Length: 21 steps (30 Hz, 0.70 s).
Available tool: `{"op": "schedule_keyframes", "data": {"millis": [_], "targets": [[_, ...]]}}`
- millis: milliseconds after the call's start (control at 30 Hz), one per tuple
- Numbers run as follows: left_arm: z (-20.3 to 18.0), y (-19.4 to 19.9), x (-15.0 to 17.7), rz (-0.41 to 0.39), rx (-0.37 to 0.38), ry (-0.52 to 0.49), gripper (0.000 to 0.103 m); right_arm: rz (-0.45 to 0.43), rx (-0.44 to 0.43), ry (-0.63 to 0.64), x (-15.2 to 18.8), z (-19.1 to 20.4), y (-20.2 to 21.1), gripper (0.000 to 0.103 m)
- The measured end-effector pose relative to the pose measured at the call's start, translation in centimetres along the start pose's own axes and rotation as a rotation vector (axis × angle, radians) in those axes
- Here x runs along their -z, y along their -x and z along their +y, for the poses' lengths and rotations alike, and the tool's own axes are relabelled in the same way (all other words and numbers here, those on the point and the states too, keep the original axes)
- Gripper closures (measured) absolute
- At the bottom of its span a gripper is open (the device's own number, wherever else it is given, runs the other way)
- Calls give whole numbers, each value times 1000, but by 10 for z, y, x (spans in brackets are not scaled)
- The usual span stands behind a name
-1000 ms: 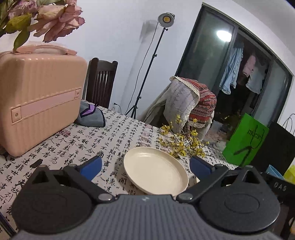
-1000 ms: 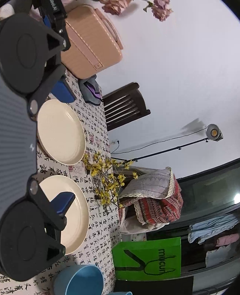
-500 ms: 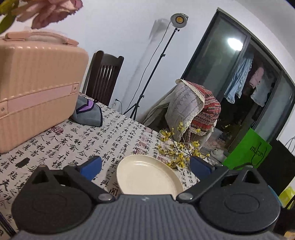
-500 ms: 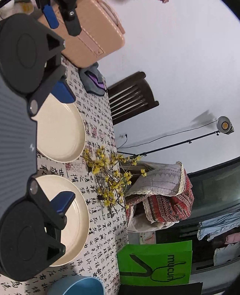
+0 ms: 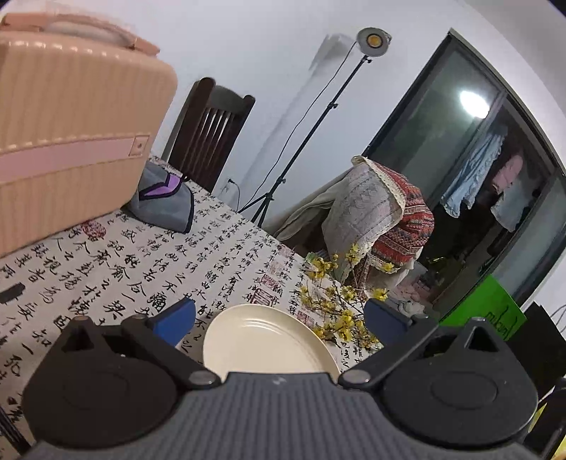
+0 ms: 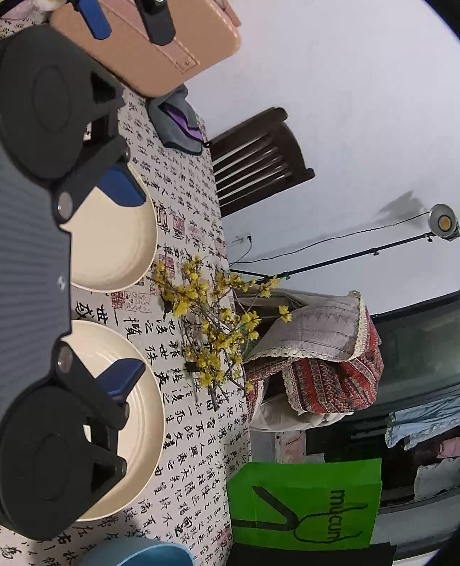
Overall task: Organize plates and bowls
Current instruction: 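Close the left gripper on the rim of a cream plate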
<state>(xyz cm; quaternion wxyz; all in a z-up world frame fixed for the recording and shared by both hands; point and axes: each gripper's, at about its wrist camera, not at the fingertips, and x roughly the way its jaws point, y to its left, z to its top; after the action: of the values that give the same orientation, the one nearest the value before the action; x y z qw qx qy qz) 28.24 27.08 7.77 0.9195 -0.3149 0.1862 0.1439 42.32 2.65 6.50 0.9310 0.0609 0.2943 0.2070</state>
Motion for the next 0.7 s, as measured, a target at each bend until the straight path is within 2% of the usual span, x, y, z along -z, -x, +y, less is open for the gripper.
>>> {"op": "schedule_keyframes", "data": {"millis": [167, 267, 500, 600, 700], "targets": [[6, -17, 5, 3, -26, 7, 0, 17, -8, 7, 0, 1, -16, 12], [11, -26, 8, 6, -40, 9, 0, 33, -2, 23, 1, 3, -26, 20], [27, -48, 15, 33, -75, 14, 0, 37, 10, 78, 5, 8, -44, 22], [31, -57, 19, 42, -95, -11, 0, 47, -4, 105, 5, 12, -52, 28], [36, -63, 22, 53, -109, -4, 0, 38, -8, 122, 8, 14, -58, 30]]}}
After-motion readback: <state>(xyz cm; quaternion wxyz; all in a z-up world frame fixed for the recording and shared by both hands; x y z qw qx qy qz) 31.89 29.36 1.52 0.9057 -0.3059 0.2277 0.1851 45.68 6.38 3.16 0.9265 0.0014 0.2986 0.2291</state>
